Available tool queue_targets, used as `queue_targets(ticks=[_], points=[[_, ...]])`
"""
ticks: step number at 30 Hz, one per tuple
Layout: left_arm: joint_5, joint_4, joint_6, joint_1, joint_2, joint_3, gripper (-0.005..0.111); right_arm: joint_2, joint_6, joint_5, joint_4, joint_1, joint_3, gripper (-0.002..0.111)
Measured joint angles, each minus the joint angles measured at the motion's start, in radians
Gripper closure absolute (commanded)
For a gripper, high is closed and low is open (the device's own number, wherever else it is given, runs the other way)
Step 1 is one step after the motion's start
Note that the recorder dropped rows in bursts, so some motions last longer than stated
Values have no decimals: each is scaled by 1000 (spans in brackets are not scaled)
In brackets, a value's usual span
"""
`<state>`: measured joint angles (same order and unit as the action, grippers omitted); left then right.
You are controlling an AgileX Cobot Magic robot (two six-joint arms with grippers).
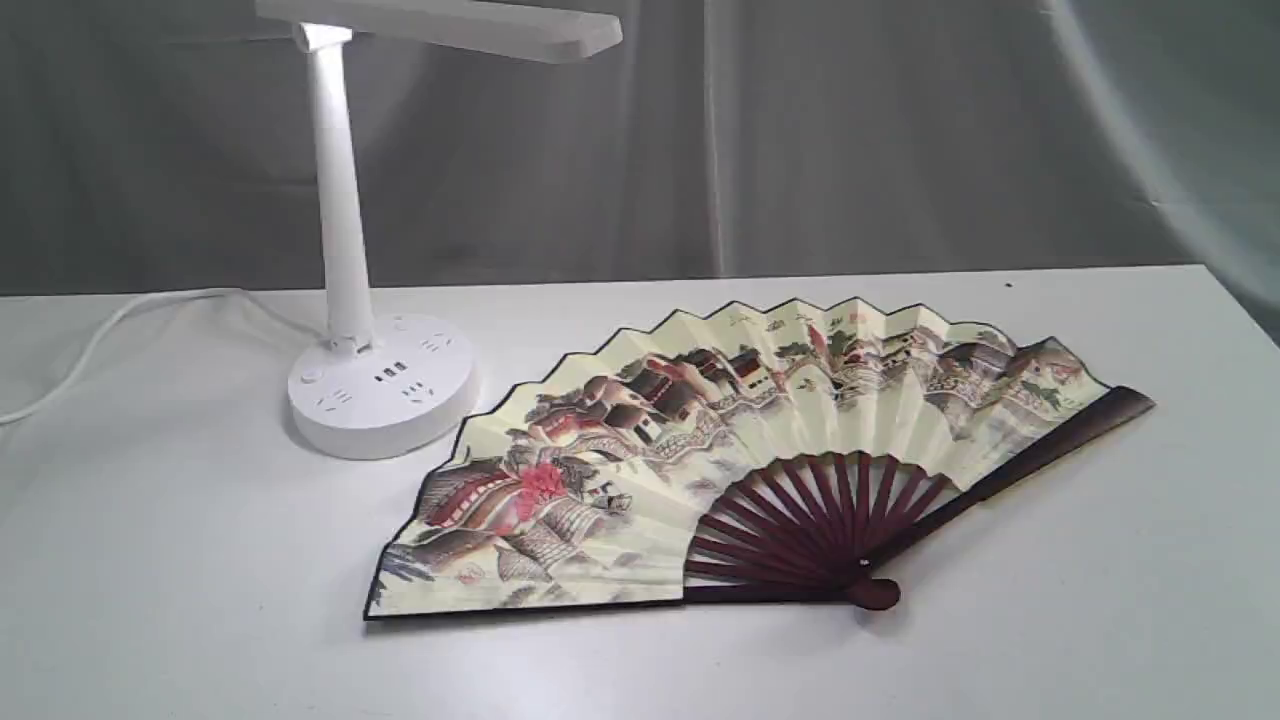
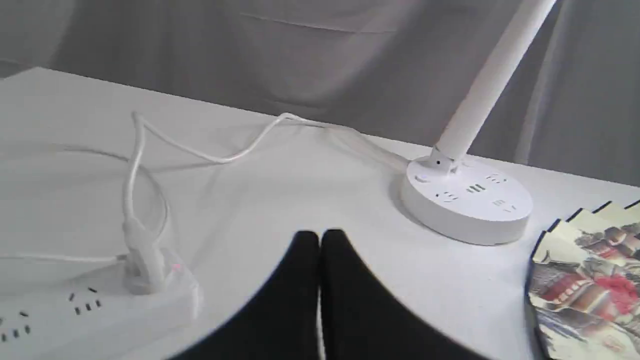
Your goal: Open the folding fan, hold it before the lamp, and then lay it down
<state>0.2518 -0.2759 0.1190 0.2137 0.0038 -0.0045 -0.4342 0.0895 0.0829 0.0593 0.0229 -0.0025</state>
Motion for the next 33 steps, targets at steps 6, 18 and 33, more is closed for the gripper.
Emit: queue_targets(ticks=[6, 18, 33], points=[[-93, 235, -2, -82, 0, 0, 107, 0, 0, 0, 0, 0, 0, 108], [11, 170, -107, -237, 0, 0, 107, 0, 0, 0, 0, 0, 0, 108], [23, 160, -148, -237, 0, 0, 107, 0, 0, 0, 0, 0, 0, 108]])
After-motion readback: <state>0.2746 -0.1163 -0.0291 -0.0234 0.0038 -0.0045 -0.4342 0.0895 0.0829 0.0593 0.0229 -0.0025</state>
